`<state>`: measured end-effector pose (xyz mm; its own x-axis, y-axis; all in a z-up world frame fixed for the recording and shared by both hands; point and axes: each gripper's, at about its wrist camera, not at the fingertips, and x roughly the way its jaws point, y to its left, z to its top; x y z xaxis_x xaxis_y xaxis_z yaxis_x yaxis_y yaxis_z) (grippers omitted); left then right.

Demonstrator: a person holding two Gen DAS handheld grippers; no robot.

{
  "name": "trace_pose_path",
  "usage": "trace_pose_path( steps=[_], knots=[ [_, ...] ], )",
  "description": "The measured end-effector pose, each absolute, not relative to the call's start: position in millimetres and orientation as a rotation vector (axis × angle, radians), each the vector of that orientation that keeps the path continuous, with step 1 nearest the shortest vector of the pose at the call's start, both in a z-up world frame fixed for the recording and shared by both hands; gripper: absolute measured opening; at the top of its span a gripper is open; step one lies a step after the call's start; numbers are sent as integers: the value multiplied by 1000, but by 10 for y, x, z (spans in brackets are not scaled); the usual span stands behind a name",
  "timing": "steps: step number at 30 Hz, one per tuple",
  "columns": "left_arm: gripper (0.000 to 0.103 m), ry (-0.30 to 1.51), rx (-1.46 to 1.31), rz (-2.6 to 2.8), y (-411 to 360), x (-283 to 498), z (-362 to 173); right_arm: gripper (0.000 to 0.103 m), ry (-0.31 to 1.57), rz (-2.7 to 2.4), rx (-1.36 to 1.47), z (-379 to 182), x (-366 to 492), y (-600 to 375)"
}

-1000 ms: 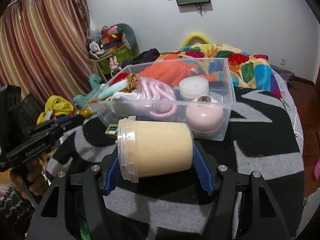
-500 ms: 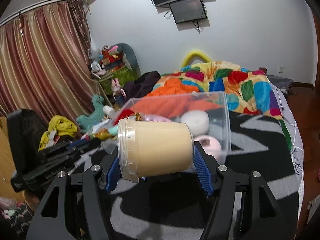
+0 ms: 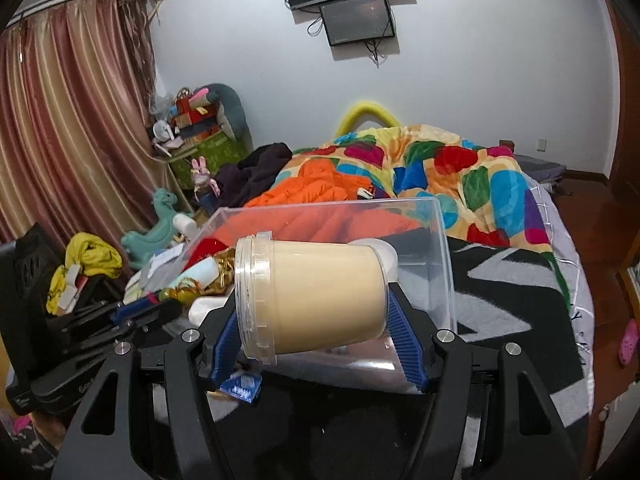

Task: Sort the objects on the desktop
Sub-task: 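Grasp the green-dotted mahjong tile with the left tool while the right tool lifts the beige jar toward the box, then lower the beige jar into the clear box and open the right tool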

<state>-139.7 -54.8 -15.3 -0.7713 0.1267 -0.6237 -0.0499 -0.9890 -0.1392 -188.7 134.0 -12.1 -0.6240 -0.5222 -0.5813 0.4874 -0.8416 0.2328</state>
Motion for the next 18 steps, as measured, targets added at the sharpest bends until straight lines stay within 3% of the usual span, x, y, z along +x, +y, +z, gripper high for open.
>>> trace_pose_path(
  steps=[12,18],
  knots=[
    [18,-173,-1021,2857,-565,-1500,-202,62,-29,-2408,976,-341,-2056,1097],
    [21,-164,-1033,2861,-556,-1534,-214,63,87,-2445,955,-380,-1977,992]
  ],
)
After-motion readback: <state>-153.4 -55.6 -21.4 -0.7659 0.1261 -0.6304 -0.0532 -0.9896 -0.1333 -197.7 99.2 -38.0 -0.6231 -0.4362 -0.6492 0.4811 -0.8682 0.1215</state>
